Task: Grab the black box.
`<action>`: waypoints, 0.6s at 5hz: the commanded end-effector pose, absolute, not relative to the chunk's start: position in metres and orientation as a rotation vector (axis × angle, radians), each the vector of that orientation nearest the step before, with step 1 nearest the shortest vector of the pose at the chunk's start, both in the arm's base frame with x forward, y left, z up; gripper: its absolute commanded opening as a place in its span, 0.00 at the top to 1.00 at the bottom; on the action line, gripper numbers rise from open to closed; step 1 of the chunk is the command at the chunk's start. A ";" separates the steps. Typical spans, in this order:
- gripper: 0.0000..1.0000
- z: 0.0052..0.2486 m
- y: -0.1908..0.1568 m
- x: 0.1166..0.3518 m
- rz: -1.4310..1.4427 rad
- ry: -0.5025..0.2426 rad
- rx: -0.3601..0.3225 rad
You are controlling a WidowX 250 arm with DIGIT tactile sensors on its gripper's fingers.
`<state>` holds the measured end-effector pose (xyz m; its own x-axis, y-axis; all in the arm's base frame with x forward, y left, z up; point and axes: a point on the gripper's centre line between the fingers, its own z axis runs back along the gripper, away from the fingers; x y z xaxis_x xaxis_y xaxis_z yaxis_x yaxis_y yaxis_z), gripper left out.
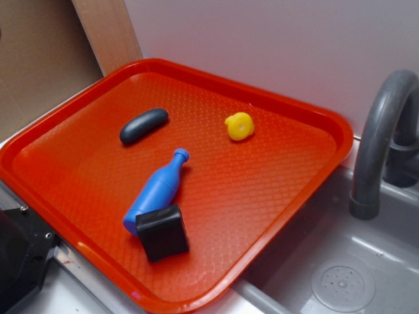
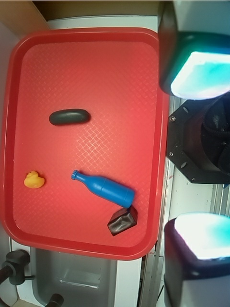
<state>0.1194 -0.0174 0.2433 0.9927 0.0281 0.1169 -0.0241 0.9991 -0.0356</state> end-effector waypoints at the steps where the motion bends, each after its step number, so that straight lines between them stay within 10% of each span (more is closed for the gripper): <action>1: 0.00 0.243 -0.017 0.119 0.026 -0.118 -0.034; 3: 0.00 0.142 -0.077 0.133 -0.220 -0.057 0.065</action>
<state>0.1341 -0.0742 0.1354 0.9760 -0.2160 0.0294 0.2135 0.9744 0.0703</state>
